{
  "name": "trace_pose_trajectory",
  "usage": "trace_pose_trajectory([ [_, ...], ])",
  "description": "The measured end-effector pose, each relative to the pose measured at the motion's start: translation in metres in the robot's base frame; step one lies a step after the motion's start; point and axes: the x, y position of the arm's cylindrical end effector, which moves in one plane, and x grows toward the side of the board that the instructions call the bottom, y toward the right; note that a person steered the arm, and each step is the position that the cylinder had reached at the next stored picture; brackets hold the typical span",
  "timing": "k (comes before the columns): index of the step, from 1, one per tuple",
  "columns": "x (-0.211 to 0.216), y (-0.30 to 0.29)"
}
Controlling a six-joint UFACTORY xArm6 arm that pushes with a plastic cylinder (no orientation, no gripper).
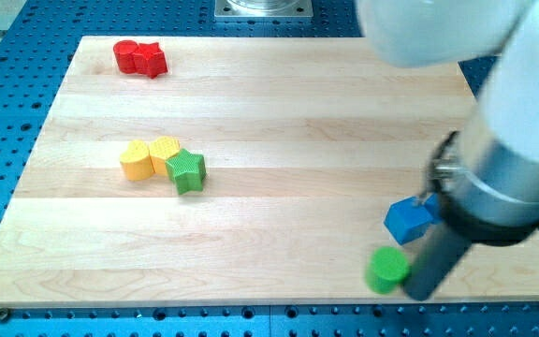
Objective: Push the green circle to the bottom center of the board
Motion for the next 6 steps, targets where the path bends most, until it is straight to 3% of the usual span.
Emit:
trace_pose_trajectory([
  [2,-0.003,-0.174],
  [3,-0.005,-0.165],
  [4,-0.010,-0.072],
  [5,-0.020,-0.023],
  [6,-0.024,-0.066],
])
